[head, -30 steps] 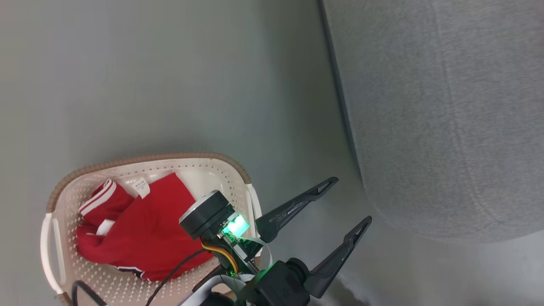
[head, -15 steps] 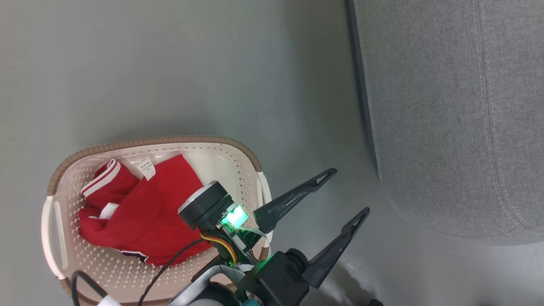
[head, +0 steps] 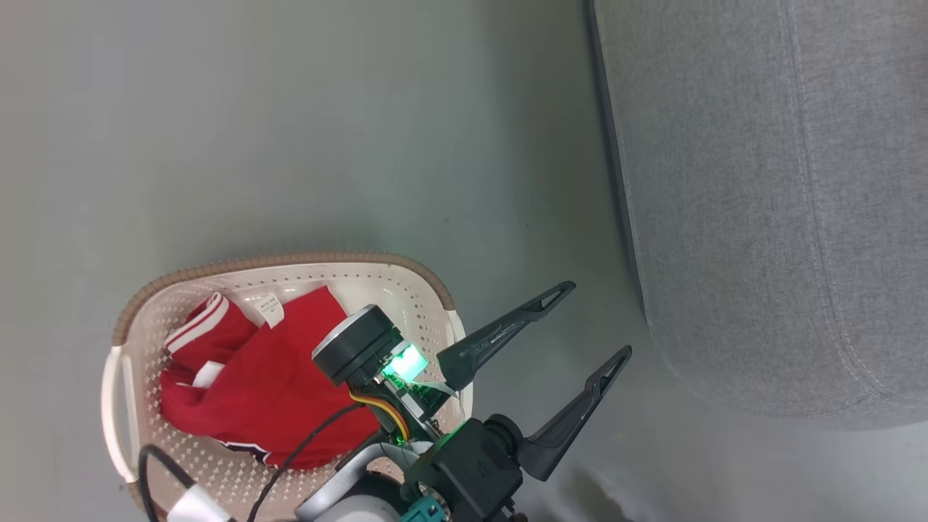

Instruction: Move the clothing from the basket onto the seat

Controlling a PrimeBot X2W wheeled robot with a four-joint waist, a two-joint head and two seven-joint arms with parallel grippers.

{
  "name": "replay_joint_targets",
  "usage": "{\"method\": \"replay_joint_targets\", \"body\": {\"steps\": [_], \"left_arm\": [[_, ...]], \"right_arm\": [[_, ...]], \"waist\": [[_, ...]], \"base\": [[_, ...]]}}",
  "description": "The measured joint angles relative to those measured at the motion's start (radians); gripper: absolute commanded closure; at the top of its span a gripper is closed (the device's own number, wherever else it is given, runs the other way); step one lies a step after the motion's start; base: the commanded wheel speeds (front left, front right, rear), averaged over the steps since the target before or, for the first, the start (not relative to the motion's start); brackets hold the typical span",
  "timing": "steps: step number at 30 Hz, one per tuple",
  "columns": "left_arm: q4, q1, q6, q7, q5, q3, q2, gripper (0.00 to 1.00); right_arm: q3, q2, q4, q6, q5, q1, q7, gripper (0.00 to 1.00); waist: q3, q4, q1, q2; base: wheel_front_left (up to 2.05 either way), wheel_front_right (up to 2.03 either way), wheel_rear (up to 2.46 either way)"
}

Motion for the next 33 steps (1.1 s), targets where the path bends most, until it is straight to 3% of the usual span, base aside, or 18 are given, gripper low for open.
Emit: {"method": "replay_joint_targets", "body": {"steps": [14,33], "left_arm": [[0.091,0.010,0.027,-0.094,-0.026,0.025,-0.034,0.00],[0.167,0.167,0.116,-0.191,-0.098,0.107,-0.060,0.00]], "right_arm": [[0.012,0.087,-0.027,0.010,-0.075,0.173,0.000,0.00],[0.055,0.229,-0.297,0.020,-0.178,0.537,0.000,0.00]], "waist": [[-0.145,0.025,-0.0001,0.0000],[-0.428,0.107,-0.0001,-0.0001]], "base": [[0.00,0.00,0.00],[0.00,0.00,0.00]]}}
